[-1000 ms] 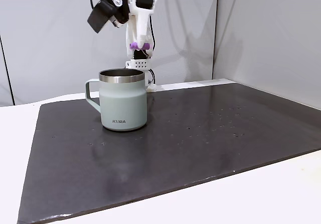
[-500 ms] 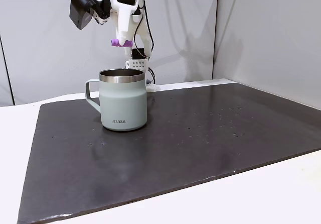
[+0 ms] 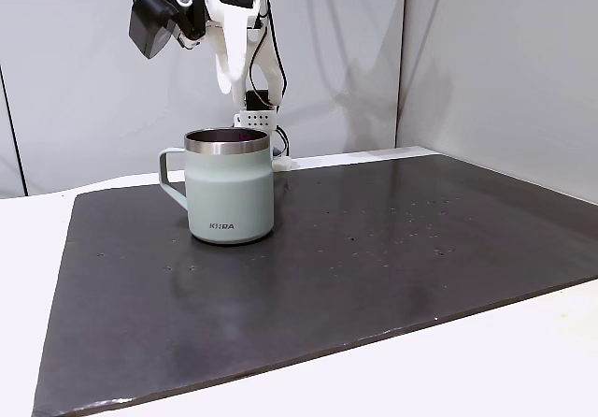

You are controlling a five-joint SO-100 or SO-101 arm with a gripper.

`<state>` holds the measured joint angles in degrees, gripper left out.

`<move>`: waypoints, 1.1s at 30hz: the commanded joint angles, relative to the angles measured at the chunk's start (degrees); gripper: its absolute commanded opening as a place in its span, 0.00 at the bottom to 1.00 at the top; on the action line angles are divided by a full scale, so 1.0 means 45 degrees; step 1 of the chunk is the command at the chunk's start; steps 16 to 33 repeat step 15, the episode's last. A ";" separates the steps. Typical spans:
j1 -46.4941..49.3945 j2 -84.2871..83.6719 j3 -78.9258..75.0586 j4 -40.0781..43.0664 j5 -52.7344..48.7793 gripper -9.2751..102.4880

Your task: Grasp a pengrip and put it in the cup.

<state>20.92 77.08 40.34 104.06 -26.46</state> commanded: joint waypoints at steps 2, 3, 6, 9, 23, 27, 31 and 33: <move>0.0137 0.0488 -0.0625 0.0078 -0.0137 0.32; 0.0137 0.0508 -0.0605 0.0078 -0.0156 0.32; 0.0137 0.0566 -0.0566 0.0078 -0.0156 0.32; 0.0137 0.0605 -0.0488 0.0078 -0.0176 0.32; 0.0098 0.0625 -0.0352 0.0078 -0.0195 0.32; 0.0098 0.0625 -0.0352 0.0078 -0.0195 0.32; 0.0098 0.0625 -0.0352 0.0078 -0.0195 0.32; 0.0098 0.0625 -0.0352 0.0078 -0.0195 0.32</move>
